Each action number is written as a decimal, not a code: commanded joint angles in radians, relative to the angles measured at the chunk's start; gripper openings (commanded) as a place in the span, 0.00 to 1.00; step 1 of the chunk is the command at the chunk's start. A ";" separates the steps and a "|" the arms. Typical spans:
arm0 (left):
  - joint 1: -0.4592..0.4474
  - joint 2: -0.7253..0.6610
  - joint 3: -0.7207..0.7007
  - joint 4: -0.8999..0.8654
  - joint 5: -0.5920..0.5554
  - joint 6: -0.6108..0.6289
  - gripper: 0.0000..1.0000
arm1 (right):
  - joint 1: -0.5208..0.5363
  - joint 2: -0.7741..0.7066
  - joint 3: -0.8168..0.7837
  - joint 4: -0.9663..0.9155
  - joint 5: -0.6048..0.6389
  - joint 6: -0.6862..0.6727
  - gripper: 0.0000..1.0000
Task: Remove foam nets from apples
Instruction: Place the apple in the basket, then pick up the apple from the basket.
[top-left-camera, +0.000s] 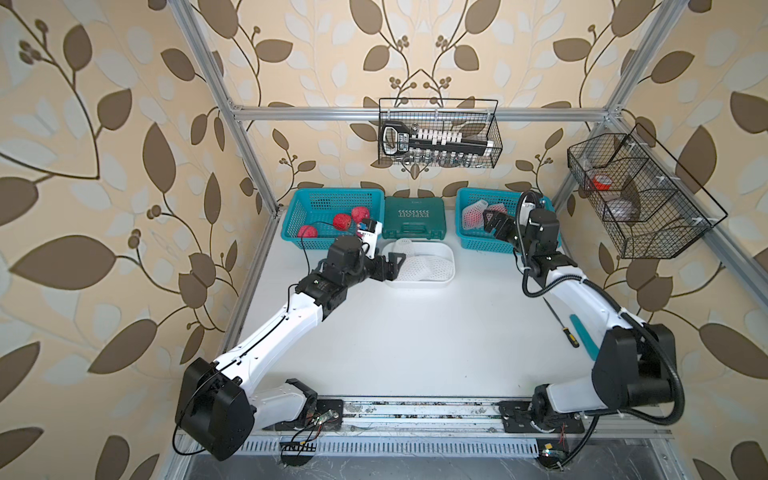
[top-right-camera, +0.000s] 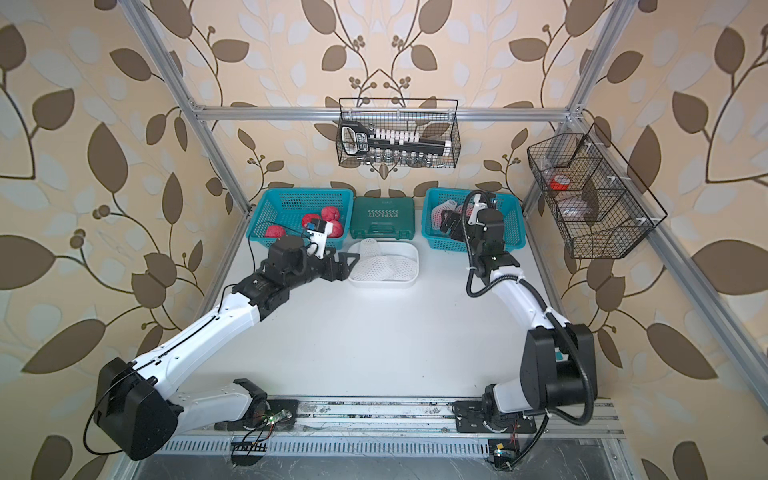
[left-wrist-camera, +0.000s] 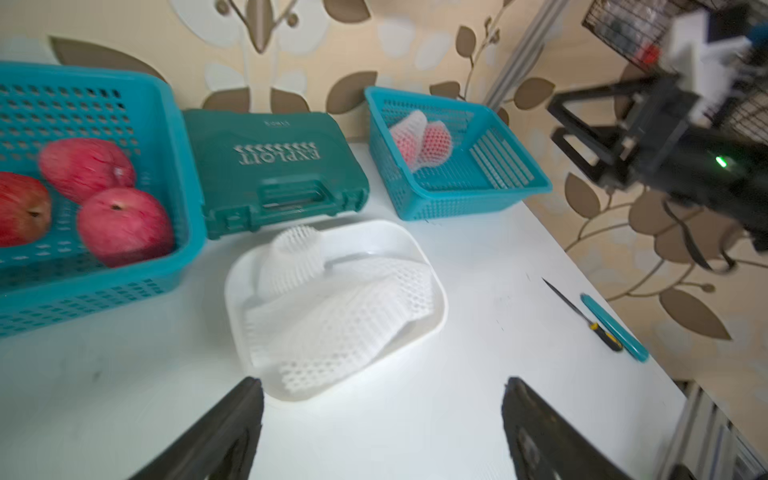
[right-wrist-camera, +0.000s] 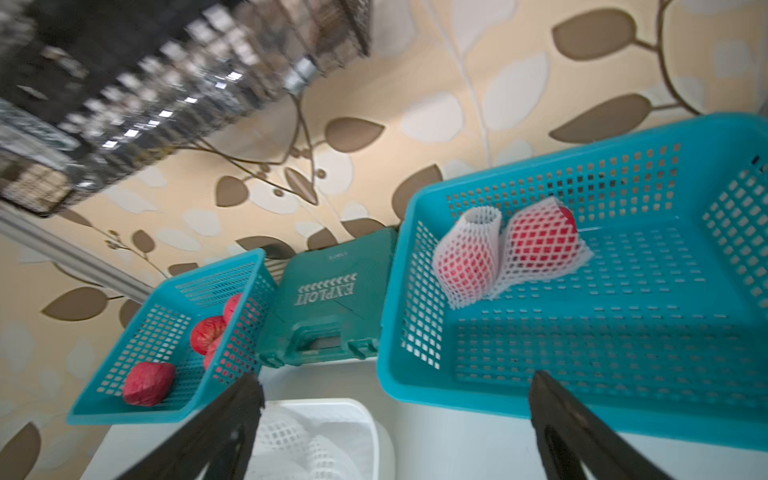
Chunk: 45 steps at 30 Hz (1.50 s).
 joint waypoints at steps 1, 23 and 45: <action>-0.052 -0.035 -0.062 0.048 -0.080 -0.046 0.91 | -0.043 0.118 0.119 -0.110 -0.013 -0.035 0.99; -0.100 0.034 -0.110 0.049 -0.016 -0.024 0.91 | -0.107 0.778 0.849 -0.427 0.099 -0.375 0.99; -0.101 0.062 -0.097 0.036 -0.005 -0.024 0.91 | -0.156 1.022 1.115 -0.429 -0.044 -0.360 0.99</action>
